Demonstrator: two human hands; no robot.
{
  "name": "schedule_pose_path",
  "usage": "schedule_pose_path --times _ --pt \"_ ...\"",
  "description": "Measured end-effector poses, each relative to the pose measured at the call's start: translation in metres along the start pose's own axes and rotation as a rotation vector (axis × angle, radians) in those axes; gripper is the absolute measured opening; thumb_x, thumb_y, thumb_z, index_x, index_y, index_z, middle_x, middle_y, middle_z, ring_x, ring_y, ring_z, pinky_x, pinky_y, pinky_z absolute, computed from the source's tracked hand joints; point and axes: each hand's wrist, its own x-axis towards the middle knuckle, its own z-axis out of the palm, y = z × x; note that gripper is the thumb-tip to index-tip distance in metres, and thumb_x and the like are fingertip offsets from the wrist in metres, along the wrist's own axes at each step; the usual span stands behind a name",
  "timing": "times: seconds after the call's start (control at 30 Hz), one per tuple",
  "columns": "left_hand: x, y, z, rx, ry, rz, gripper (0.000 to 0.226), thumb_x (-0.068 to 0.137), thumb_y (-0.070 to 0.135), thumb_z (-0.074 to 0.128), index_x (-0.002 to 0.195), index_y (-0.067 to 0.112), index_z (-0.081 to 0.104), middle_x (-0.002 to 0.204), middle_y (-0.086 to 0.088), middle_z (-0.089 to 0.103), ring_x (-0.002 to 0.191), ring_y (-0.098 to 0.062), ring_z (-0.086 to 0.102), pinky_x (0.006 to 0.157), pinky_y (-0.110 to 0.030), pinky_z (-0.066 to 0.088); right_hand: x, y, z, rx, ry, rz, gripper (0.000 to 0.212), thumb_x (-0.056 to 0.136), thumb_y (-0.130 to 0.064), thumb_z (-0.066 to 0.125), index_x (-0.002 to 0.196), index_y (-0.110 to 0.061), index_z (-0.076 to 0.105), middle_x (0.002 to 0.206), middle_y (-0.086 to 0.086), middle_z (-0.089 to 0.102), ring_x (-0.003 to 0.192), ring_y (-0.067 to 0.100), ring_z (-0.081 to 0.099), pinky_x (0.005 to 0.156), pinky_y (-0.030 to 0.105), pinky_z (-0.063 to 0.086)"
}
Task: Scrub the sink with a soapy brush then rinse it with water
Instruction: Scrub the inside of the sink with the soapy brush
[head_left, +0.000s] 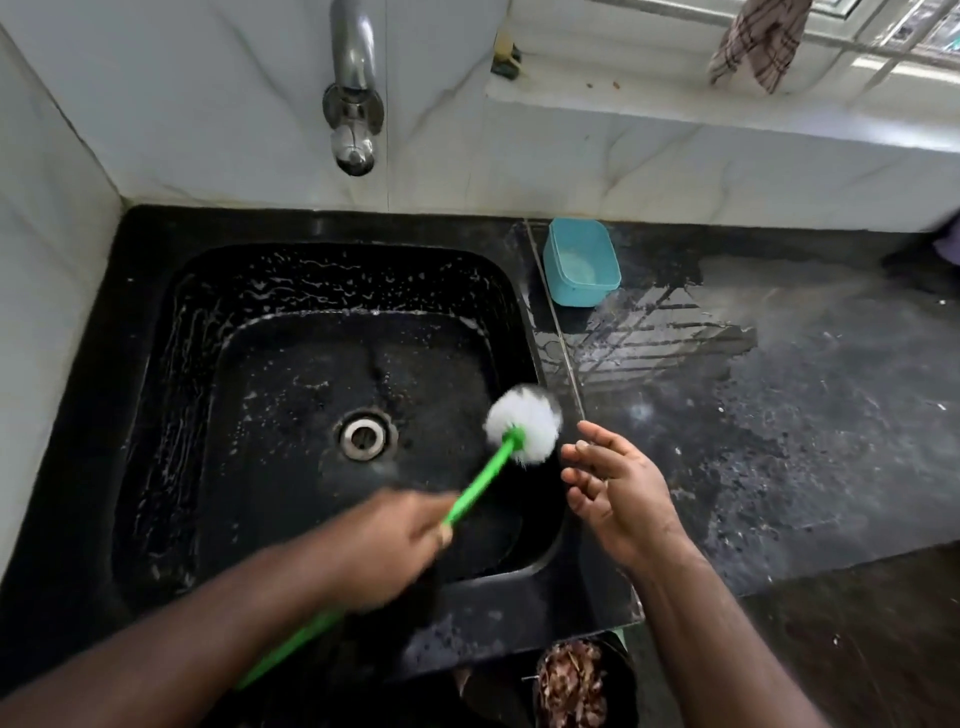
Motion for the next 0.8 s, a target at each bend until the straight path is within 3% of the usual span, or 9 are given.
schedule_pose_path --times 0.07,0.13,0.2,0.27,0.37,0.47,0.57,0.63,0.8 --pt "-0.027 0.001 0.012 -0.031 -0.042 -0.001 0.028 0.098 0.039 0.045 0.119 0.027 0.057 0.102 0.007 0.068 0.094 -0.008 0.063 0.086 -0.034 0.051 0.004 -0.003 0.001 0.004 0.008 0.005 0.036 0.088 0.003 0.059 0.121 -0.010 0.060 0.081 0.007 0.069 0.058 0.017 0.058 0.052 0.026 0.046" --pt "-0.015 0.002 0.013 -0.075 0.038 -0.024 0.024 0.097 0.035 0.046 0.114 0.025 0.060 0.086 0.008 0.068 0.080 -0.006 0.062 0.077 -0.035 0.052 0.008 -0.005 0.005 0.003 0.006 0.006 0.035 0.089 0.003 0.058 0.121 -0.011 0.060 0.080 0.007 0.069 0.059 0.017 0.058 0.053 0.026 0.046" --pt "0.032 0.003 0.004 -0.092 0.177 -0.104 0.018 0.098 0.026 0.049 0.101 0.015 0.062 0.073 0.004 0.062 0.074 -0.016 0.062 0.070 -0.038 0.049 0.010 -0.008 0.010 0.005 -0.007 0.001 0.036 0.088 0.002 0.058 0.121 -0.011 0.060 0.078 0.006 0.068 0.059 0.017 0.058 0.053 0.025 0.045" --pt "0.097 0.001 -0.016 -0.057 0.265 -0.226 0.019 0.098 0.023 0.049 0.098 0.010 0.063 0.081 -0.009 0.067 0.084 -0.031 0.066 0.068 -0.036 0.047 0.011 -0.011 0.013 0.010 -0.013 -0.008 0.036 0.088 0.003 0.058 0.121 -0.012 0.060 0.077 0.005 0.068 0.059 0.016 0.057 0.053 0.025 0.045" --pt "0.154 -0.008 -0.049 0.048 0.274 -0.304 0.025 0.098 0.027 0.049 0.107 0.011 0.066 0.098 -0.018 0.071 0.090 -0.036 0.067 0.068 -0.033 0.048 0.010 -0.012 0.012 0.004 -0.024 -0.011 0.035 0.089 0.002 0.058 0.120 -0.013 0.060 0.076 0.004 0.068 0.059 0.016 0.058 0.053 0.025 0.046" --pt "0.123 -0.020 -0.035 0.161 0.107 -0.202 0.023 0.096 0.028 0.047 0.101 0.012 0.064 0.094 -0.010 0.071 0.088 -0.030 0.066 0.069 -0.033 0.049 0.011 -0.011 0.006 -0.004 -0.028 -0.003 0.035 0.089 0.001 0.058 0.121 -0.013 0.060 0.078 0.005 0.068 0.059 0.016 0.058 0.052 0.024 0.046" --pt "0.036 -0.019 0.005 0.037 -0.201 -0.119 0.028 0.089 0.037 0.044 0.102 0.018 0.060 0.087 0.001 0.069 0.084 -0.020 0.066 0.077 -0.041 0.054 0.013 -0.012 0.006 -0.012 -0.026 0.007 0.034 0.090 0.001 0.057 0.121 -0.012 0.060 0.078 0.005 0.068 0.059 0.016 0.057 0.053 0.025 0.045" --pt "0.004 -0.018 0.024 0.016 -0.279 -0.115 0.025 0.088 0.039 0.043 0.096 0.019 0.055 0.081 0.002 0.065 0.081 -0.018 0.064 0.076 -0.040 0.053 0.015 -0.014 0.007 -0.016 -0.029 0.007 0.035 0.089 0.001 0.058 0.122 -0.011 0.060 0.078 0.006 0.068 0.060 0.016 0.057 0.053 0.025 0.045" --pt "0.101 -0.014 0.002 0.006 0.083 -0.284 0.022 0.093 0.024 0.049 0.074 0.014 0.054 0.080 -0.012 0.068 0.082 -0.032 0.067 0.058 -0.033 0.040 0.015 -0.018 0.006 -0.007 -0.023 -0.002 0.036 0.089 0.001 0.058 0.122 -0.011 0.061 0.078 0.005 0.067 0.061 0.016 0.057 0.052 0.023 0.045"
